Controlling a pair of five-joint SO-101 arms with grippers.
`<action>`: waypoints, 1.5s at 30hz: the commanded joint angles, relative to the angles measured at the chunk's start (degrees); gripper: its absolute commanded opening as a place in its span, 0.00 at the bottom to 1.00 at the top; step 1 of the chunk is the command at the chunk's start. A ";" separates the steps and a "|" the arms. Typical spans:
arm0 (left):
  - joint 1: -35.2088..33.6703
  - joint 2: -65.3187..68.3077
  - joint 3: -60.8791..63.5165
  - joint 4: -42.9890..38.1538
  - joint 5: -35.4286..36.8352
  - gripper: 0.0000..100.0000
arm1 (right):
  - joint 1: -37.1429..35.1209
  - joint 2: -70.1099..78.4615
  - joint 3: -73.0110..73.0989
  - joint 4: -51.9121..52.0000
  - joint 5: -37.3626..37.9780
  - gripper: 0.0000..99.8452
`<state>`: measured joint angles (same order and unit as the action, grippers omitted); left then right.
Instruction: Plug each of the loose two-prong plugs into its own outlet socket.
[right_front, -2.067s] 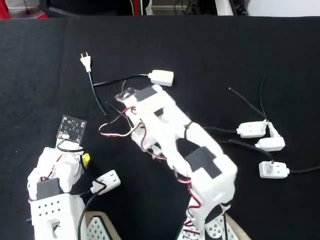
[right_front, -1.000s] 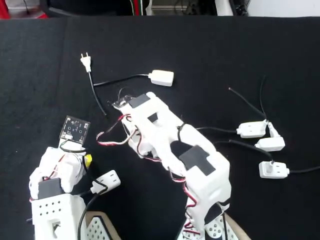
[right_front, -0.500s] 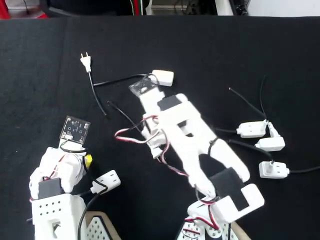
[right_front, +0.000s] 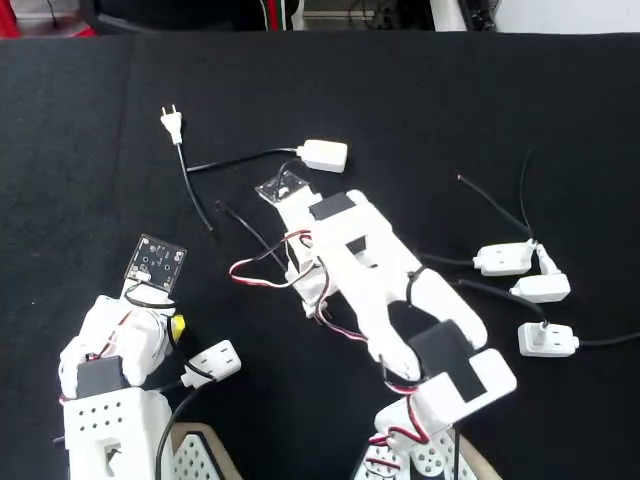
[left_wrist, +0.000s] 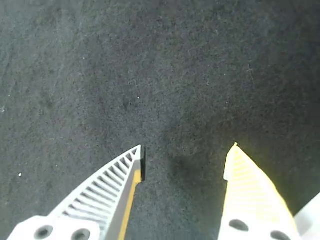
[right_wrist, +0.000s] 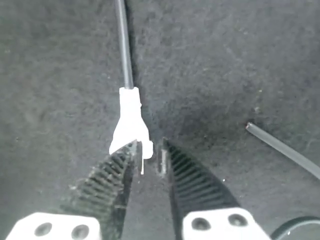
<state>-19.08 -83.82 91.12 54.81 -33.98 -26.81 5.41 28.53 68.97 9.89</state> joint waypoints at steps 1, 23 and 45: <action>0.75 -0.53 -0.31 0.35 -0.35 0.27 | -0.26 0.04 -1.98 -2.11 -0.09 0.05; 0.66 -0.53 -0.31 0.44 -0.35 0.27 | 1.93 7.78 -1.80 -2.46 2.20 0.05; 0.31 -0.53 -0.40 0.35 -0.35 0.27 | -0.88 4.00 -13.14 8.79 2.11 0.21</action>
<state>-19.08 -83.82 91.12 55.16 -33.98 -24.88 13.41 17.19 76.18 12.00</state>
